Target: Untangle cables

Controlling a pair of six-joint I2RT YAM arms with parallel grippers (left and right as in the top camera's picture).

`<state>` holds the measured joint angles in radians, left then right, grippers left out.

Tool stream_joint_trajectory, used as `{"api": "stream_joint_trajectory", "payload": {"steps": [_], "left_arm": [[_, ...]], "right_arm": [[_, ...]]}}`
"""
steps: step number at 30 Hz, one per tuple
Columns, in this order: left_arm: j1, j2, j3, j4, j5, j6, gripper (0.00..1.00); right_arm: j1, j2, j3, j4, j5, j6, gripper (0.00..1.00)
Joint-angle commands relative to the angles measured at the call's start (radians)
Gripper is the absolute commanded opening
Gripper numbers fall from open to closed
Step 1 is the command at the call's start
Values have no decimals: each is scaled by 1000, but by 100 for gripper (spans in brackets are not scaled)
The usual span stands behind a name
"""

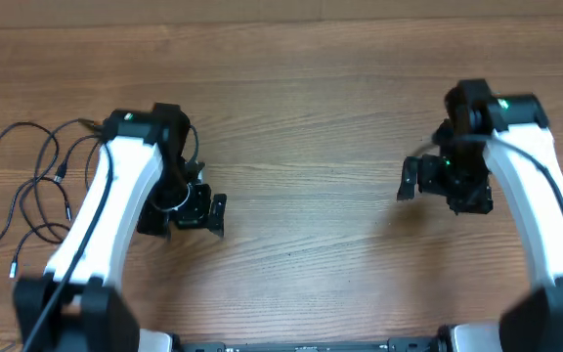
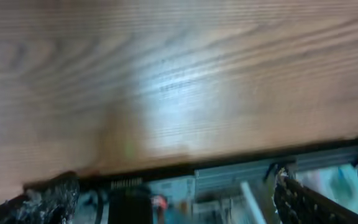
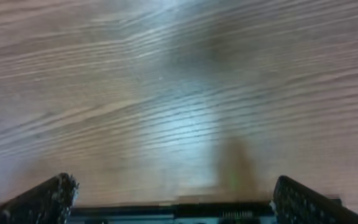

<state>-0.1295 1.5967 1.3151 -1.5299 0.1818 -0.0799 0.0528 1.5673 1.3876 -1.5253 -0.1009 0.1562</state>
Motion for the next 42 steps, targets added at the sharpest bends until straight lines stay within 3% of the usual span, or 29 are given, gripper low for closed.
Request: {"api": "stream_joint_trajectory", "payload": {"steps": [1, 14, 18, 25, 42], "left_arm": [[-3, -168, -60, 68, -10, -53, 99], [-3, -896, -261, 300, -112, -93, 99], [-3, -1024, -262, 336, -112, -124, 100], [-3, -1071, -262, 418, -114, -126, 100], [-3, -1069, -262, 246, -114, -126, 99]], "right_arm": [[-3, -177, -50, 53, 7, 0, 100], [-3, -702, -59, 258, 95, -5, 100], [-3, -824, -59, 253, 147, -5, 100], [-3, -874, -59, 198, 163, -4, 100], [-3, -874, -59, 184, 163, -4, 100]]}}
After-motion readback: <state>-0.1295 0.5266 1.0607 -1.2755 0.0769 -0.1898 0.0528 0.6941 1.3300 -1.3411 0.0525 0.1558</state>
